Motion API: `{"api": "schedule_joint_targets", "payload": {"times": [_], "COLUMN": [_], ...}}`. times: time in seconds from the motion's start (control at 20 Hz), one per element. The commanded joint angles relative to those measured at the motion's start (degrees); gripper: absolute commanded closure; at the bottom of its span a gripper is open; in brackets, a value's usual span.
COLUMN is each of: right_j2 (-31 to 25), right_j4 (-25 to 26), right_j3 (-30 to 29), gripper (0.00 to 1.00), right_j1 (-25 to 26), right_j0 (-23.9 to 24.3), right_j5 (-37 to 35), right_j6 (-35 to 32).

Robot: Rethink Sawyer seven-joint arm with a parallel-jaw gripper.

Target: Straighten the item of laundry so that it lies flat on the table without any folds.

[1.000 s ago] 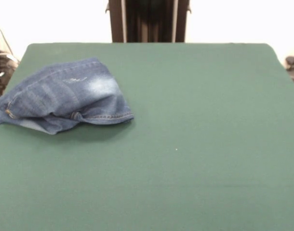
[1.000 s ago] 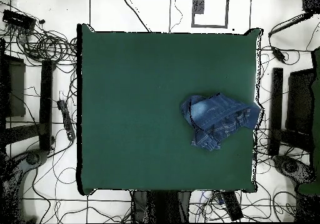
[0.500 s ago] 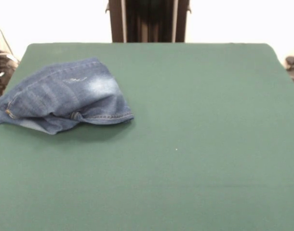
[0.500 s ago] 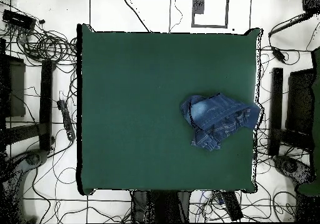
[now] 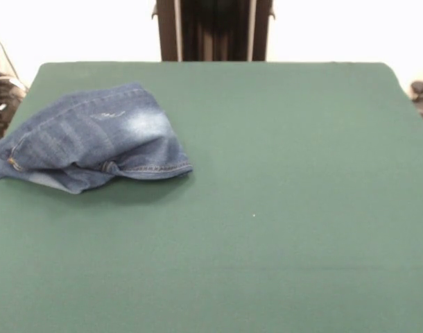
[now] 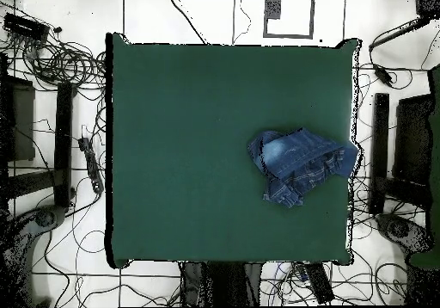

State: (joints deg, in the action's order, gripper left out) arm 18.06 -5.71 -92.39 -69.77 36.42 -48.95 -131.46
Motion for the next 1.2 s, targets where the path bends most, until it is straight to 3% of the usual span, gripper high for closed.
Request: {"api": "schedule_joint_targets", "payload": {"times": [0.05,0.65,1.2], "right_j2": [-1.02,0.06,-2.08], "right_j4": [1.05,-2.95,-8.39], "right_j3": [-13.57,-16.9,-20.1], "gripper": [0.0,0.0,0.0], "right_j1": [3.04,6.4,6.77], "right_j0": [-6.75,-10.39,-8.88], "right_j5": [5.51,13.46,13.51], "right_j6": [-9.82,-14.22,-10.12]}}
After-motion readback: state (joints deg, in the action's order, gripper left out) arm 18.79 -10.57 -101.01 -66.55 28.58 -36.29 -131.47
